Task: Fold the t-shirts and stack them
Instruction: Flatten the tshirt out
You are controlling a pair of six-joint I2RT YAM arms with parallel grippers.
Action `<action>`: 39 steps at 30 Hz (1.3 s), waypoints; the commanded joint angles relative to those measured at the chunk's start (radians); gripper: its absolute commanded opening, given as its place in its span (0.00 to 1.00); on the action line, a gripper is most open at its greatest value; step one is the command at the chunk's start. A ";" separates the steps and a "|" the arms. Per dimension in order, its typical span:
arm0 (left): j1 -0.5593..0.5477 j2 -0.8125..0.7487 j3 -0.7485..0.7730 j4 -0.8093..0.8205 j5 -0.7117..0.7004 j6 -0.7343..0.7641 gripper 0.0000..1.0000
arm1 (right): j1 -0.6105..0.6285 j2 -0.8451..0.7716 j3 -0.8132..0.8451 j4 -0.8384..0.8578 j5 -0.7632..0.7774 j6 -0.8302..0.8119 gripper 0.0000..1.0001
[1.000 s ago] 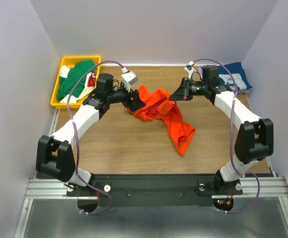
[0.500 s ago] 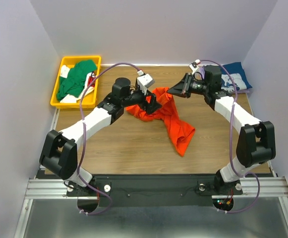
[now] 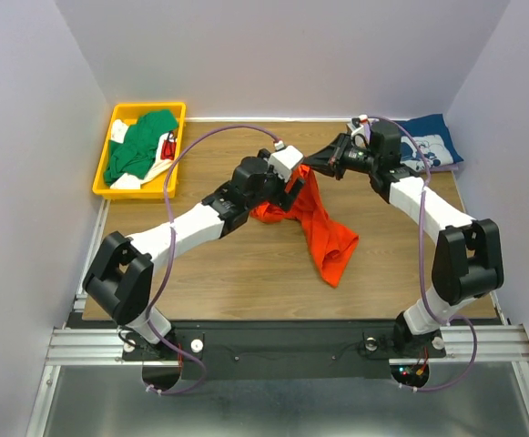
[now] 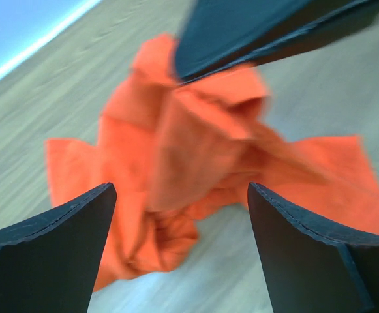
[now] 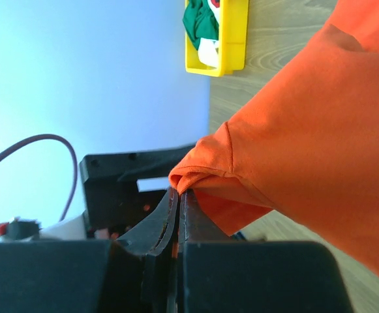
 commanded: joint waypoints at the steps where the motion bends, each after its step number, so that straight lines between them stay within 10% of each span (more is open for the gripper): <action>1: 0.006 0.022 0.041 0.085 -0.157 0.095 0.88 | 0.011 -0.011 0.039 0.065 -0.012 0.079 0.01; 6: 0.015 0.056 0.086 0.095 -0.120 0.091 0.76 | 0.016 -0.022 0.026 0.076 -0.029 0.105 0.00; 22: 0.038 0.087 0.104 0.095 0.136 0.029 0.85 | 0.016 -0.002 0.046 0.094 -0.027 0.120 0.01; 25: 0.061 0.090 0.123 0.093 0.130 0.016 0.71 | 0.018 0.000 0.041 0.096 -0.035 0.122 0.01; 31: 0.135 0.077 0.159 0.073 0.158 -0.009 0.00 | 0.024 0.010 0.030 0.100 -0.041 0.116 0.01; 39: 0.227 0.031 0.121 0.036 0.294 -0.076 0.00 | 0.021 0.091 0.114 0.076 -0.066 -0.017 0.53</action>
